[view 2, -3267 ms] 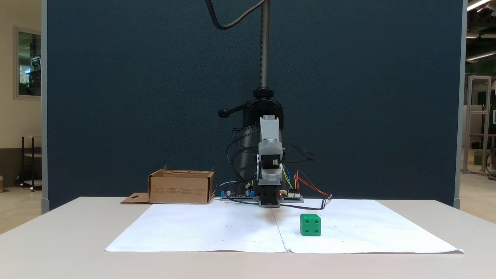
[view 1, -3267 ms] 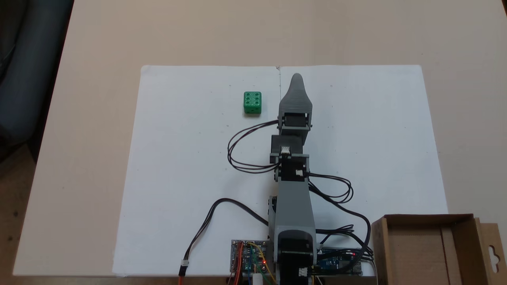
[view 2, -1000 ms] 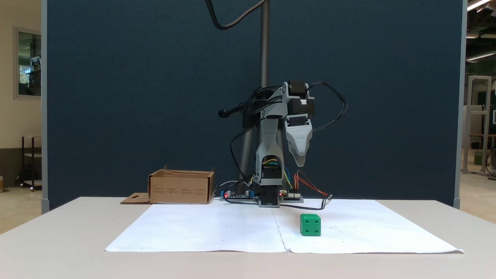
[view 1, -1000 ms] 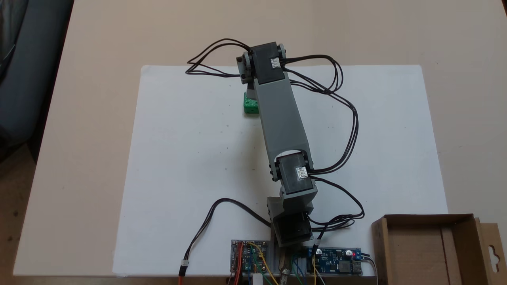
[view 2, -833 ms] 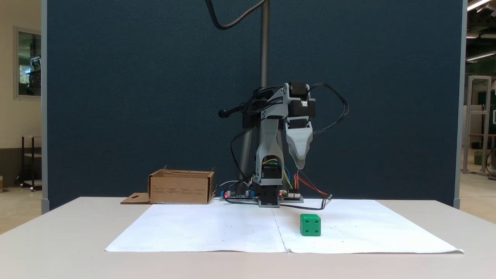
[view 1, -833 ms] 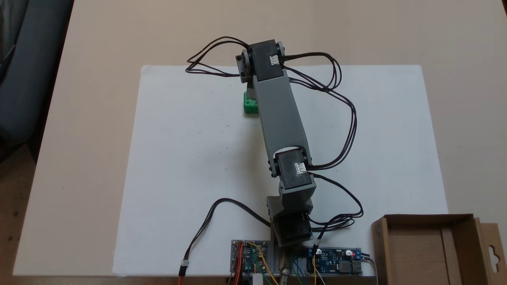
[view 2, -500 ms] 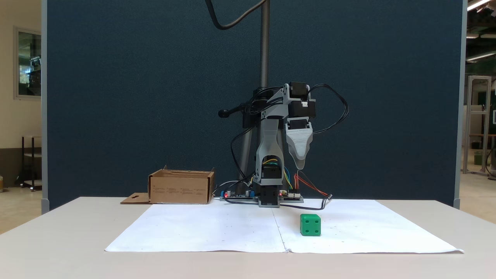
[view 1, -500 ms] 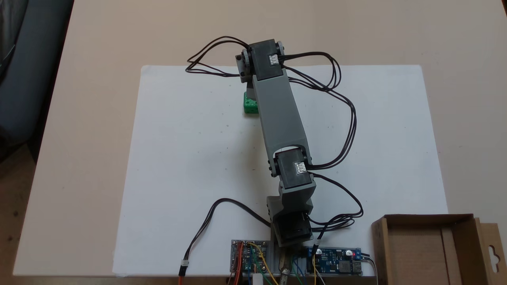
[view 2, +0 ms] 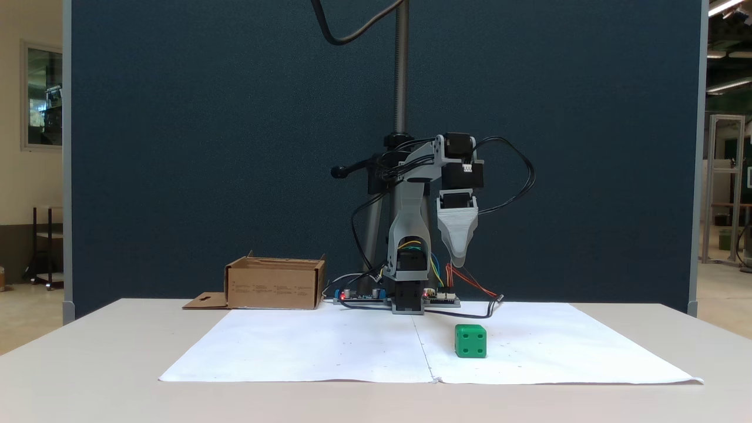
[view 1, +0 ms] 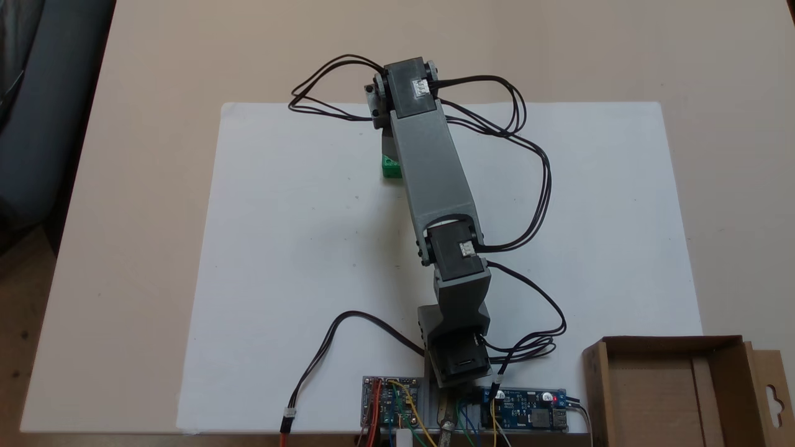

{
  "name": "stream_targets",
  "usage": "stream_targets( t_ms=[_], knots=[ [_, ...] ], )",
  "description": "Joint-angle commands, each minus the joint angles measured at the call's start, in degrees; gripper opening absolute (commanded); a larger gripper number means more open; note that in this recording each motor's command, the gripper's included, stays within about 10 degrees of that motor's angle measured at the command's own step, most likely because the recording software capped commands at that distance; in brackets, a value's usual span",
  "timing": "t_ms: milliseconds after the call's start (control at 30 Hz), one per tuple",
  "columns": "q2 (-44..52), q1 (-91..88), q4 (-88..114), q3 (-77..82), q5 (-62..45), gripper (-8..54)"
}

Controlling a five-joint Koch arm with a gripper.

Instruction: Grasp a green dice and put it in the bin.

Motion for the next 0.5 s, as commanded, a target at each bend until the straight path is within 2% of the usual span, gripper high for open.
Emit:
stream_targets(
  t_ms=[0, 467],
  knots=[
    [0.18, -1.32, 1.32, -1.76, 4.31, 43.2],
    [-4.75, -2.46, -0.35, -1.58, 6.77, 43.2]
  ],
)
